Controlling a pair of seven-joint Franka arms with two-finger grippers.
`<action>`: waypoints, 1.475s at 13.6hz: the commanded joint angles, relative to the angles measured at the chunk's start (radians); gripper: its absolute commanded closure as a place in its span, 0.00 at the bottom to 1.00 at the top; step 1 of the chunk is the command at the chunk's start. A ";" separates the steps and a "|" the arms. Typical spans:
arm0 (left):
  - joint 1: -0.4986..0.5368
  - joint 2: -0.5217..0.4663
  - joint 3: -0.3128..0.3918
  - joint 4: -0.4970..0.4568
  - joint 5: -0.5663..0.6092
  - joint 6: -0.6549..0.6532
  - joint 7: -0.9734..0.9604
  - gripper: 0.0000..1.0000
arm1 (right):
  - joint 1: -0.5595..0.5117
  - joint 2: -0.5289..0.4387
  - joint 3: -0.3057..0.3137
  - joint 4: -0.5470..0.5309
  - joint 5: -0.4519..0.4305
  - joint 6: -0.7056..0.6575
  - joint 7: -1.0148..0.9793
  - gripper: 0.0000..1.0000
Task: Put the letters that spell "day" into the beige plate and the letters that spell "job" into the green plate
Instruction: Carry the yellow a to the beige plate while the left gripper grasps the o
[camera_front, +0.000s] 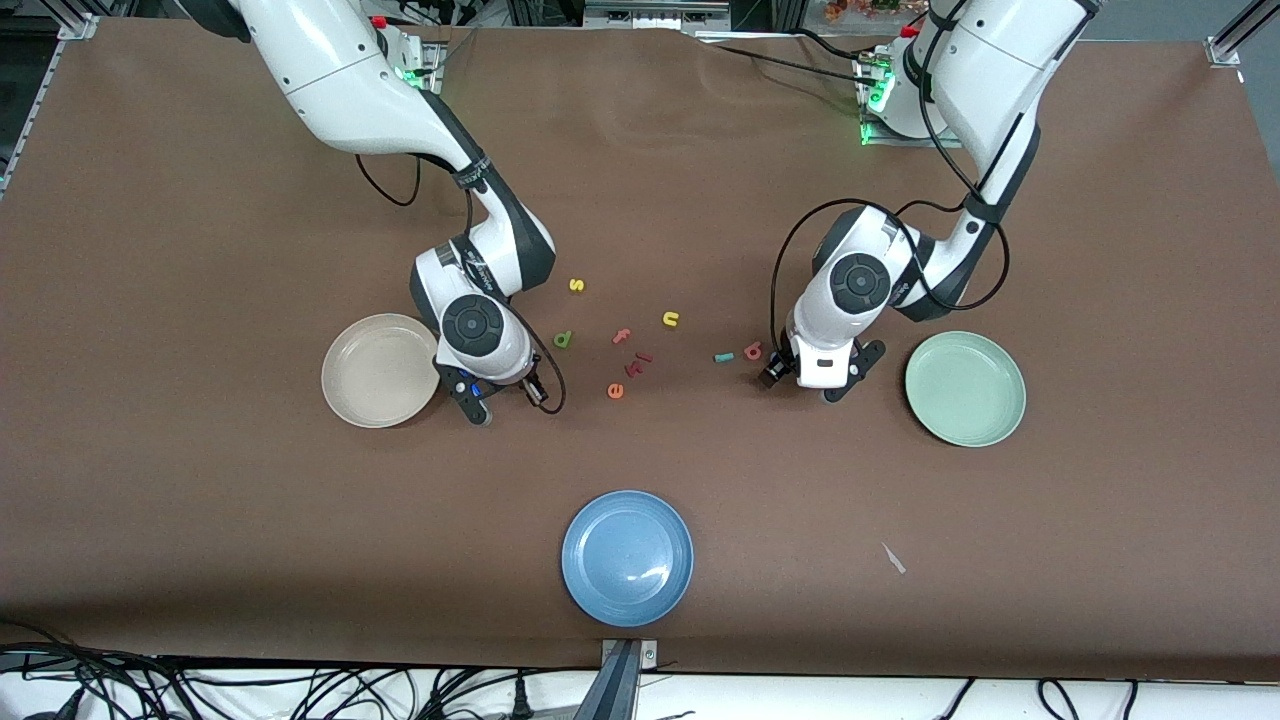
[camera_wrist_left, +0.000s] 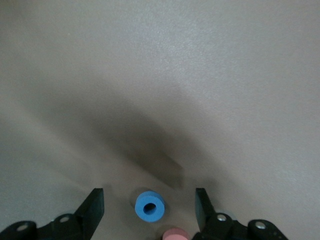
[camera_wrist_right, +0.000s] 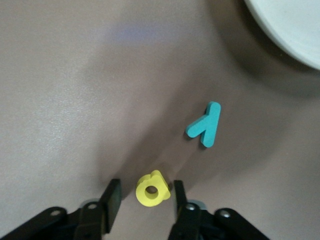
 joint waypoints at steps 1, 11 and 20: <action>0.000 0.011 0.003 0.013 0.024 0.003 -0.031 0.23 | 0.004 0.006 0.002 0.015 -0.017 0.000 0.023 0.88; -0.015 0.033 0.001 0.018 0.018 0.000 -0.074 0.37 | -0.026 -0.162 -0.142 0.015 -0.008 -0.174 -0.393 1.00; -0.035 0.041 0.000 0.018 0.021 -0.011 -0.068 0.82 | -0.024 -0.279 -0.242 -0.309 -0.004 -0.117 -0.535 1.00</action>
